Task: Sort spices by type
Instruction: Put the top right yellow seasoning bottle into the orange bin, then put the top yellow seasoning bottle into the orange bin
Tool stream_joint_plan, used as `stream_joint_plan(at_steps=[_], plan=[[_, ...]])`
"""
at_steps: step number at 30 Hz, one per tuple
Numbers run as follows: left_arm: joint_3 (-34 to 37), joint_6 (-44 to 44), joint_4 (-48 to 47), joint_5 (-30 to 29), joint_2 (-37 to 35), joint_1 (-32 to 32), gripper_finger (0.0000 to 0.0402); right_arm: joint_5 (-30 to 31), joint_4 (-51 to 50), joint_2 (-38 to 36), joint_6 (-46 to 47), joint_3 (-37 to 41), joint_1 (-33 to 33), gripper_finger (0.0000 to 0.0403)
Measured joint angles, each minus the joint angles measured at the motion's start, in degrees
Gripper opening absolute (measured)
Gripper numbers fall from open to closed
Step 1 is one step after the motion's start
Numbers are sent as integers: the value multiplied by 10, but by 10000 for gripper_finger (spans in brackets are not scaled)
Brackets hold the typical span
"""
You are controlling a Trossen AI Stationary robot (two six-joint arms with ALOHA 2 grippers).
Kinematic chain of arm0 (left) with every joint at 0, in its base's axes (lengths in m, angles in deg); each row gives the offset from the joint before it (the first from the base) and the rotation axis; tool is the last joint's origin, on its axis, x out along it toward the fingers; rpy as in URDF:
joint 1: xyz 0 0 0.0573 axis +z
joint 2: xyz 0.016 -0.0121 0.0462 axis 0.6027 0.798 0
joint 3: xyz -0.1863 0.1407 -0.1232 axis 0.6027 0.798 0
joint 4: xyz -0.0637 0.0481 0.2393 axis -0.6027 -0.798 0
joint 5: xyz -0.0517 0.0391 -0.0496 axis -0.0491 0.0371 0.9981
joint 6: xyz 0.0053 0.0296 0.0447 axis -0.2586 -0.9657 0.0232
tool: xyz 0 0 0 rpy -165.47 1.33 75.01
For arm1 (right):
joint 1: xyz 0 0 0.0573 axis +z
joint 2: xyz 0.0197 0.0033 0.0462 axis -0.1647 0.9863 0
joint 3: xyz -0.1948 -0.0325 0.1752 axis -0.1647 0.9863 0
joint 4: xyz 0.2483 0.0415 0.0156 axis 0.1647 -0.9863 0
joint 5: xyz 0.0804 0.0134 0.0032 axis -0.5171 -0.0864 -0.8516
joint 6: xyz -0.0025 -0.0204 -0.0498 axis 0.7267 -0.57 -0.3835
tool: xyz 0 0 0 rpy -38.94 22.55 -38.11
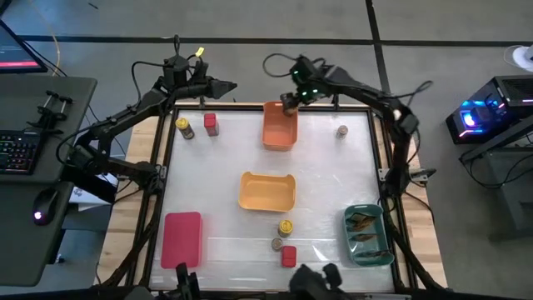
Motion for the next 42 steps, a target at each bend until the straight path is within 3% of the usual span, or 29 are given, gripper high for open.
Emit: stream_joint_plan(at_steps=[7,16,21,28,42], plan=[[0,11,0,0,0,0,235,13,-62,70,-63,-86,21,217],[0,11,0,0,0,0,235,37,-80,115,-73,-86,19,217],[0,11,0,0,0,0,235,63,-58,115,-72,-86,19,217],[0,9,0,0,0,0,235,64,-57,115,-69,-86,19,273],[0,5,0,0,0,0,235,52,-14,113,-70,-86,18,280]])
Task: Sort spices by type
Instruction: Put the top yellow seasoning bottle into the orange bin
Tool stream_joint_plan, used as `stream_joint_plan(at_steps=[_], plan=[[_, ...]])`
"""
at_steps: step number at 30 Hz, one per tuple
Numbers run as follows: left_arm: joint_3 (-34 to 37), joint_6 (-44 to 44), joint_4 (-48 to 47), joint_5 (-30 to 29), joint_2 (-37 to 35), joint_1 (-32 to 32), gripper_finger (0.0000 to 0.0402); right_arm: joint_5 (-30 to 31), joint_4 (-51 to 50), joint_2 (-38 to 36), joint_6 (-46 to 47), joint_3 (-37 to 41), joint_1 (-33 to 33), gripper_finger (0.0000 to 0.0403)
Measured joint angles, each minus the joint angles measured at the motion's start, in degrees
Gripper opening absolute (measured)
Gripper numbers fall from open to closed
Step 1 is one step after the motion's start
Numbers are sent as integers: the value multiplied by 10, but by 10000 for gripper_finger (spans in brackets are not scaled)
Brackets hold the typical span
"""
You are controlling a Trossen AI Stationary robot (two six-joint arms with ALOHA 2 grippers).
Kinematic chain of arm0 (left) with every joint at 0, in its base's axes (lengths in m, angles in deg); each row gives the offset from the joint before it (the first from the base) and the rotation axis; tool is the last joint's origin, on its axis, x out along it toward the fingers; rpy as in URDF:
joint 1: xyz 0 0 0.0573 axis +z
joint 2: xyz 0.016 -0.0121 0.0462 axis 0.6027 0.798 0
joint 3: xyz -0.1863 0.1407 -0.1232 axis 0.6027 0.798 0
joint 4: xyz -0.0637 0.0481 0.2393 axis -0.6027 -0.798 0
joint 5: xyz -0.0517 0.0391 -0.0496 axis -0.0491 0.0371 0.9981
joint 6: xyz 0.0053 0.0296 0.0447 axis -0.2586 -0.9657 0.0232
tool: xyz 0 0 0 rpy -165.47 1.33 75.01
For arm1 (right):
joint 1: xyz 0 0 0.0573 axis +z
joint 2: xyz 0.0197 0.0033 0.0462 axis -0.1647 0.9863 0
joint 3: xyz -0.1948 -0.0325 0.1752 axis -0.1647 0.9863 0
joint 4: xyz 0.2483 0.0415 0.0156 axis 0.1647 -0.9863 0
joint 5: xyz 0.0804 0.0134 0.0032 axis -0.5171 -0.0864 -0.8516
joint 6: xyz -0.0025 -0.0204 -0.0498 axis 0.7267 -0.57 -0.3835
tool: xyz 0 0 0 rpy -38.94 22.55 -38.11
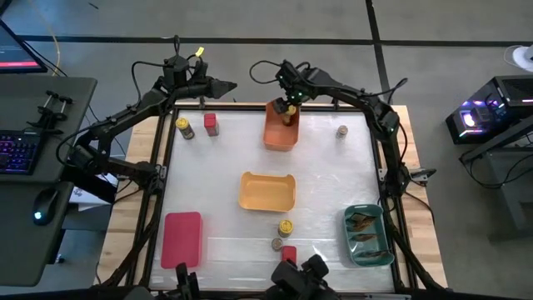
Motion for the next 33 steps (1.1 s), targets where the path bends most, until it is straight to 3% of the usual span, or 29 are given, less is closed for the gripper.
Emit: stream_joint_plan(at_steps=[8,11,15,17,24,27,31,33], plan=[[0,-29,-8,1,-9,8,235,-10,-33,-2,-59,-96,-3,281],[-8,-67,-92,-16,-33,7,233,-10,-42,-2,-81,-152,-3,281],[-68,-152,-381,-177,-40,-30,220,-1,-49,-3,-93,-214,-6,281],[-88,-166,-472,-272,-40,-50,212,3,-44,-3,-94,-231,-9,281],[-95,-97,-579,-449,-40,-63,186,-21,-19,-8,-94,-217,-22,281],[-95,-93,-616,-484,-40,-63,142,-27,-23,-8,-105,-212,-25,281],[-95,-72,-685,-510,-40,-72,25,-27,-23,-8,-109,-212,-26,281],[-92,-50,-697,-540,-40,-81,14,-28,-23,-8,-112,-212,-28,281]])
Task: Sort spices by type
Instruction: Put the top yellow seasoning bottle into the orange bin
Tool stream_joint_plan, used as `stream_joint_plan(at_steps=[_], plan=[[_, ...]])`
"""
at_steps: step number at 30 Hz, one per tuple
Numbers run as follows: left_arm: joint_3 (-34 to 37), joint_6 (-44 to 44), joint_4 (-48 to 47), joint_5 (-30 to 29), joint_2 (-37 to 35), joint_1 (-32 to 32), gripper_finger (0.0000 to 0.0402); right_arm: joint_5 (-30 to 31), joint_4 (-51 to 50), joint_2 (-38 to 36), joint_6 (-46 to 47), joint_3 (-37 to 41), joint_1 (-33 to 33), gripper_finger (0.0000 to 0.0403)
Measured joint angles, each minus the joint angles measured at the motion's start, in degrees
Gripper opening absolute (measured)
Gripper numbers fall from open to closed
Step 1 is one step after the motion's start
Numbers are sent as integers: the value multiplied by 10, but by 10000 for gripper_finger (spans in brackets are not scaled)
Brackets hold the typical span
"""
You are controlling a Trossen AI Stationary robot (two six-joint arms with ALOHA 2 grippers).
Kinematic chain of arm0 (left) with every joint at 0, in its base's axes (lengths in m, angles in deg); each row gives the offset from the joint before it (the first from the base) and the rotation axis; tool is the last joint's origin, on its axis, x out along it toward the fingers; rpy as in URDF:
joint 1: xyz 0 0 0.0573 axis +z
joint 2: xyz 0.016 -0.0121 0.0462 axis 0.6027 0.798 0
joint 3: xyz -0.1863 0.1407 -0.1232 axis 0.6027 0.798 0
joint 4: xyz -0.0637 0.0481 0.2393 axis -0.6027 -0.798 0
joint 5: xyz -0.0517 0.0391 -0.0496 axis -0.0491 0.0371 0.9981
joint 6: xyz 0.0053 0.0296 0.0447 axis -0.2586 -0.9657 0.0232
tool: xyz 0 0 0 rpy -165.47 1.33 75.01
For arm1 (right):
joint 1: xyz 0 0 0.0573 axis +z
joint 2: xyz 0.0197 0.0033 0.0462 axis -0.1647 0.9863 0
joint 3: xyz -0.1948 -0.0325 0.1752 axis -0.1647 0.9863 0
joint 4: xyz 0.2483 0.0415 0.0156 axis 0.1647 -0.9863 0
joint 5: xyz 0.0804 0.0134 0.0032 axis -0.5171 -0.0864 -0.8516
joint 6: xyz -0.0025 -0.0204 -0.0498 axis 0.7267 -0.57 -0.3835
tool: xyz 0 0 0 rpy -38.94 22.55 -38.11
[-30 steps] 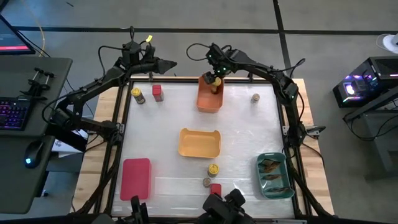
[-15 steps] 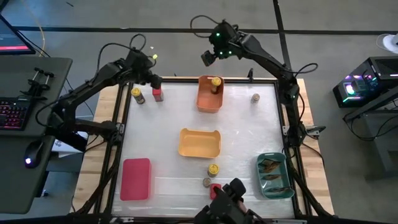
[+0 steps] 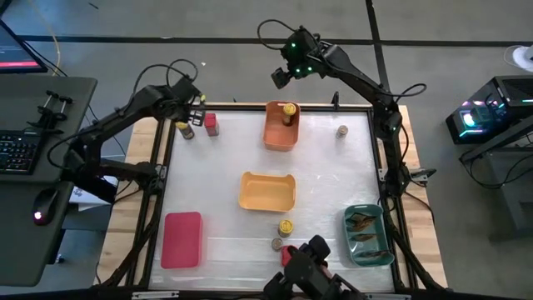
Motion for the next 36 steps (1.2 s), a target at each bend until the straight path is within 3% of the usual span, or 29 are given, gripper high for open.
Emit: stream_joint_plan(at_steps=[6,13,24,29,36], plan=[[56,37,14,-14,-1,-3,1,0,1,0,-7,0,-3,281],[107,80,83,-71,-1,10,0,-8,6,0,-9,0,-7,281],[168,100,135,-86,-2,26,0,-20,10,0,0,0,-7,281],[173,100,136,-58,-3,12,0,-20,9,0,6,0,-7,281],[173,120,66,14,-26,-48,0,-22,3,0,8,0,-7,281]])
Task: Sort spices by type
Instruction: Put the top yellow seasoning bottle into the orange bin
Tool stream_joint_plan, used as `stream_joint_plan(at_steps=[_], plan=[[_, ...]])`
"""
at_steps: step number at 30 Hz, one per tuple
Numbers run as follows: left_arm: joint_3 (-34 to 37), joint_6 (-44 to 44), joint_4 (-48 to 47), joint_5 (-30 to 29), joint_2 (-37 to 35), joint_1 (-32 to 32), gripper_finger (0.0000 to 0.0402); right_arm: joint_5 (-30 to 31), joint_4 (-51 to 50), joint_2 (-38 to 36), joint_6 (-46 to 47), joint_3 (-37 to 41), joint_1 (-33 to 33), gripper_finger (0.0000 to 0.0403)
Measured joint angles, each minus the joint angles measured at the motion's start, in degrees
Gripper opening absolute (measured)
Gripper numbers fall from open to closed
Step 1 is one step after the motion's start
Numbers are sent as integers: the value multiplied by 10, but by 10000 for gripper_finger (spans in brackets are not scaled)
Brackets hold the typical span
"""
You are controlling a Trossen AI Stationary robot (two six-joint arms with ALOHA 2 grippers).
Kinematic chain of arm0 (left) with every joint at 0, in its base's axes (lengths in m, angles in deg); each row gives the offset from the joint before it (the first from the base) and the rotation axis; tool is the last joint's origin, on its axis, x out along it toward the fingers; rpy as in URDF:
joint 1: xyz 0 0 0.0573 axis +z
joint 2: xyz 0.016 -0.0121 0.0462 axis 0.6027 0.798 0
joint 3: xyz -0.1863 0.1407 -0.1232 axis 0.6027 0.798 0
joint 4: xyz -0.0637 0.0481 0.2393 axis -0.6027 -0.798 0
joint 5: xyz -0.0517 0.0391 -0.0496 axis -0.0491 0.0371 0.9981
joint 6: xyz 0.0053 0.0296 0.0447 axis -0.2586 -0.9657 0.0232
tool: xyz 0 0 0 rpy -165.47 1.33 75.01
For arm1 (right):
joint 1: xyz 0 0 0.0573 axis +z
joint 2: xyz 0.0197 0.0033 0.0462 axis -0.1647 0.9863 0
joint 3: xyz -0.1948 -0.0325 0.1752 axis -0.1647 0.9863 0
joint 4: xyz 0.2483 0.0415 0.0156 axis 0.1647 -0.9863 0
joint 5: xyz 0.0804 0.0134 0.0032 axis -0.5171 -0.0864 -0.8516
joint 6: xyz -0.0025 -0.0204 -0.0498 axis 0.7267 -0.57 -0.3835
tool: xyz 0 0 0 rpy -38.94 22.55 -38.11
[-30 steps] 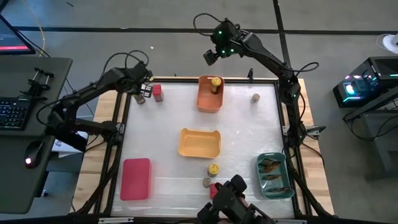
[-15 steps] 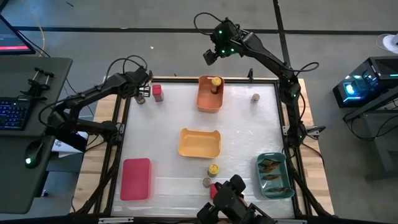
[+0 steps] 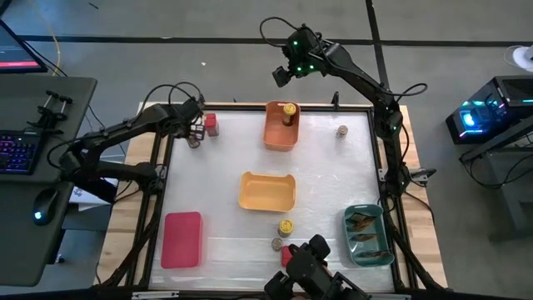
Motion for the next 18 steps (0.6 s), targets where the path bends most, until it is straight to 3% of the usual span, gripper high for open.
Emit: stream_joint_plan(at_steps=[7,18], plan=[[1,16,59,71,-4,-79,0,0,2,0,2,0,0,281],[2,-32,322,173,79,-123,0,-7,2,0,31,0,-2,281]])
